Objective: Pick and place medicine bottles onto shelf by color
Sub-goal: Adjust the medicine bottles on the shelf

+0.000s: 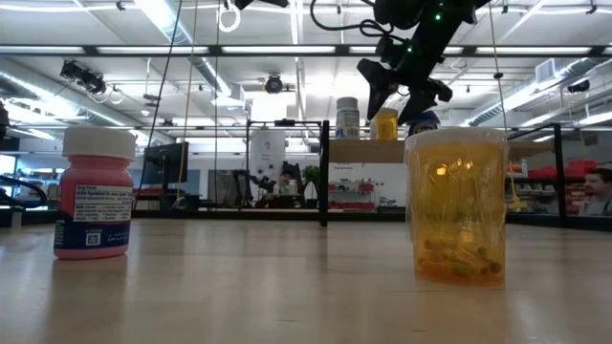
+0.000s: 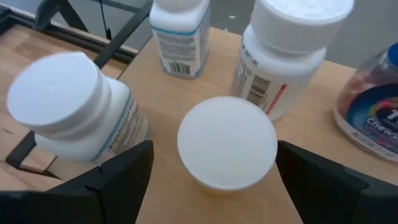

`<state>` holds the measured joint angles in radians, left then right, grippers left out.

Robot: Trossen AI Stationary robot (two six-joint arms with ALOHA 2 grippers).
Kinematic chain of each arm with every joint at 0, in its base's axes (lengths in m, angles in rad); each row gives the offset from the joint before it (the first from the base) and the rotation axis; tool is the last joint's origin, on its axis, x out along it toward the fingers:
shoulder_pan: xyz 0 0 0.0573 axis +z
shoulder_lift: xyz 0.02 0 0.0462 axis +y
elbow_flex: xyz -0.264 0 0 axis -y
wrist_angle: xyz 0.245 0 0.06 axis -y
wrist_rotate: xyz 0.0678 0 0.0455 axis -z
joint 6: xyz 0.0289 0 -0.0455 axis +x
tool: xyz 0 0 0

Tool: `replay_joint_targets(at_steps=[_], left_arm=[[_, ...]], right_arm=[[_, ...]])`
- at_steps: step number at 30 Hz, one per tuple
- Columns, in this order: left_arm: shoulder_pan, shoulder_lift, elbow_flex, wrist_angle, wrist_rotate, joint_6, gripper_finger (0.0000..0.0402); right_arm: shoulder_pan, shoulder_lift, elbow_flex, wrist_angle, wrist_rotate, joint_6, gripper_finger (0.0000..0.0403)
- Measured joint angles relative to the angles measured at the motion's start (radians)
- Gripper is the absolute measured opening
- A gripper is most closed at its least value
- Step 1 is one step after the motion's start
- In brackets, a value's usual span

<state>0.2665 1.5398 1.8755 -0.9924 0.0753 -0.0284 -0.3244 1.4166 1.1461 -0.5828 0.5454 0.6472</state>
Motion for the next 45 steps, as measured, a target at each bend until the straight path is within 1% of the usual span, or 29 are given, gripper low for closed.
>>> replay_joint_targets(at_steps=[3,12,22,34,39,45], left_arm=[[0.0,0.0,0.0,0.0,0.0,-0.005,0.0197],[0.0,0.0,0.0,0.0,0.0,-0.005,0.019],[0.0,0.0,0.0,0.0,0.0,-0.006,0.019],[0.0,0.0,0.0,0.0,0.0,-0.013,0.0191],[0.0,0.0,0.0,0.0,0.0,-0.013,0.0188],[0.0,0.0,0.0,0.0,0.0,-0.013,0.0189]], right_arm=[[0.0,0.0,0.0,0.0,0.023,0.0,0.0343],[-0.008,0.0,0.0,0.031,0.023,0.0,0.0339],[-0.006,0.0,0.0,0.031,0.001,0.002,0.0287],[-0.006,-0.001,0.0,-0.008,-0.019,0.015,0.0231],[-0.001,-0.001,0.0,-0.009,-0.019,0.015,0.0218],[0.024,-0.015,0.001,-0.047,-0.023,0.026,0.0216]])
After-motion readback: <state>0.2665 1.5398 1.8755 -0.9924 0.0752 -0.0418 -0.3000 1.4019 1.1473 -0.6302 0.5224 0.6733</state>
